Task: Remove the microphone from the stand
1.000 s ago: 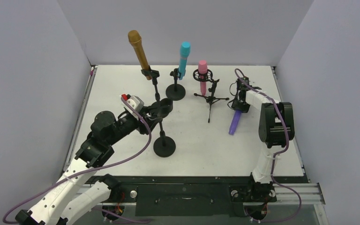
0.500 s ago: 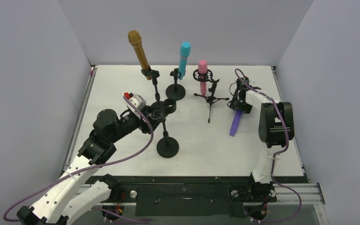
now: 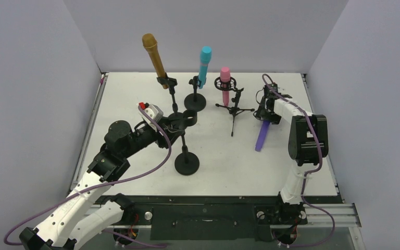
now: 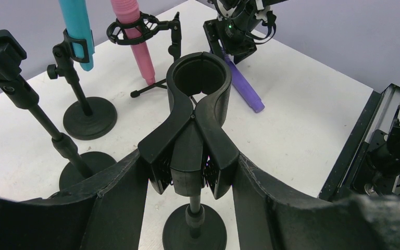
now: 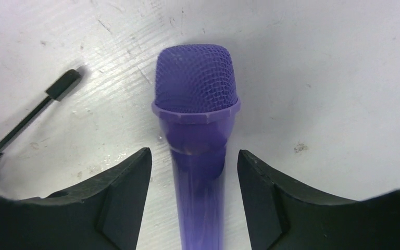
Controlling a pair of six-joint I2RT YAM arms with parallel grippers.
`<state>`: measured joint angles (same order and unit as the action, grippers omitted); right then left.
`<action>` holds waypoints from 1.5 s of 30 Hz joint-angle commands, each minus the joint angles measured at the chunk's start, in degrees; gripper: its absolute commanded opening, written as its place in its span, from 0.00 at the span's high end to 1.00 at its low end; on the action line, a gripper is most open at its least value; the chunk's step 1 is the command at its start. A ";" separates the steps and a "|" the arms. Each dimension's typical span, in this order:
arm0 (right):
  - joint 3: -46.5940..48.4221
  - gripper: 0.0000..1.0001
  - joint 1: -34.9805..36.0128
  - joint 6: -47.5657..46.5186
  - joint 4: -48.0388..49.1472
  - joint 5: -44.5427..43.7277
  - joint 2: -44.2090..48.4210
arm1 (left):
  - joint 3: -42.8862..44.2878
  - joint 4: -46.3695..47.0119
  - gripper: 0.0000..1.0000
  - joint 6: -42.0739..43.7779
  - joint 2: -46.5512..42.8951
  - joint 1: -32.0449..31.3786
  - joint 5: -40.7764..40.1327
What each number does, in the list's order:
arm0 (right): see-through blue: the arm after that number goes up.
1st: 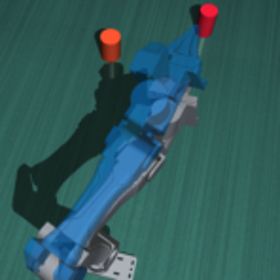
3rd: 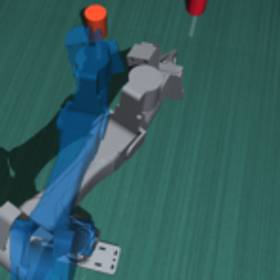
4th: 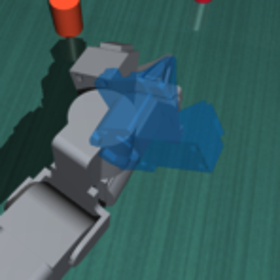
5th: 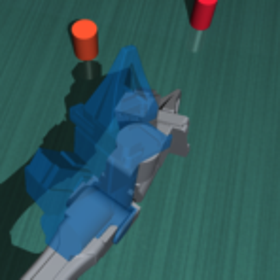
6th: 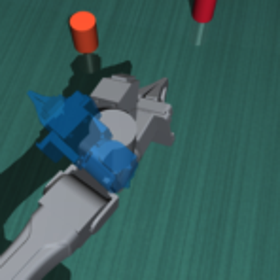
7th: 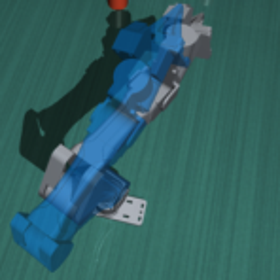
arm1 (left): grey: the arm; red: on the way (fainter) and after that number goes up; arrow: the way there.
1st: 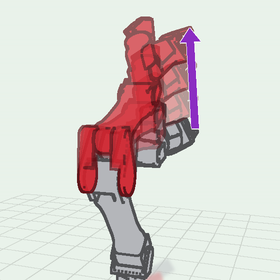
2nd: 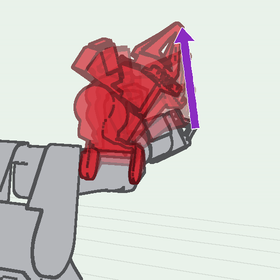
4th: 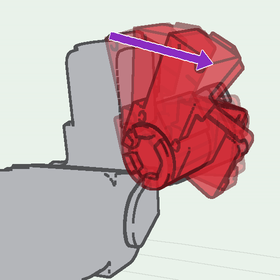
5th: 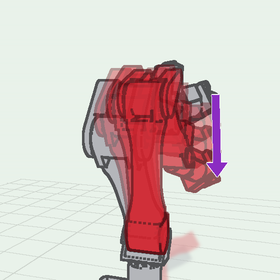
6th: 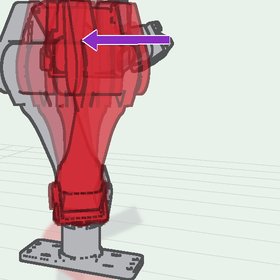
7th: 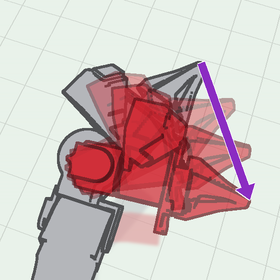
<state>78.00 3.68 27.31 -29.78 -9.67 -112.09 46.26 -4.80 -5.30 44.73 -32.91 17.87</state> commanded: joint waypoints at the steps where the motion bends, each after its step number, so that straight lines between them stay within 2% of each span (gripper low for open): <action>1: 4.57 0.42 -0.34 -0.42 -2.02 -1.37 5.82 | 1.46 5.69 1.00 -0.42 -0.54 0.03 1.45; 7: 4.78 0.42 -0.43 -0.61 -3.18 -2.10 8.71 | 1.77 5.18 1.00 -0.23 -0.37 0.03 1.65; 11: 2.15 0.42 0.01 -0.43 -2.92 -2.50 15.27 | 1.92 4.98 1.00 -0.88 -0.14 0.03 1.19; 14: -0.90 0.42 3.00 -0.54 -0.21 -3.29 21.61 | 2.26 5.05 1.00 -2.10 0.13 0.03 1.32; 20: -15.88 0.42 18.21 -2.32 15.48 -5.44 38.66 | 2.80 4.89 1.00 -3.06 0.36 0.03 1.47; 23: -27.79 0.42 30.76 -3.58 29.47 -8.82 47.96 | 2.84 4.89 1.00 -3.10 0.65 0.03 1.23; 27: -38.55 0.42 44.76 -7.04 42.34 -16.56 53.18 | 3.33 4.95 1.00 -2.90 1.15 -0.05 1.10; 31: -43.53 0.42 53.90 -8.19 52.00 -18.79 52.57 | 4.09 4.89 1.00 -2.51 1.57 -0.06 0.92; 36: -43.43 0.43 61.71 -9.20 61.61 -18.50 44.47 | 4.46 2.71 1.00 -1.78 1.31 -0.05 0.54; 45: -39.20 0.49 67.18 -12.11 69.38 -20.94 31.47 | 5.14 1.82 1.00 -1.32 1.41 -0.05 0.98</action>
<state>35.92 69.52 16.80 30.96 -27.46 -77.89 47.66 -5.37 -6.13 46.52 -32.91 18.22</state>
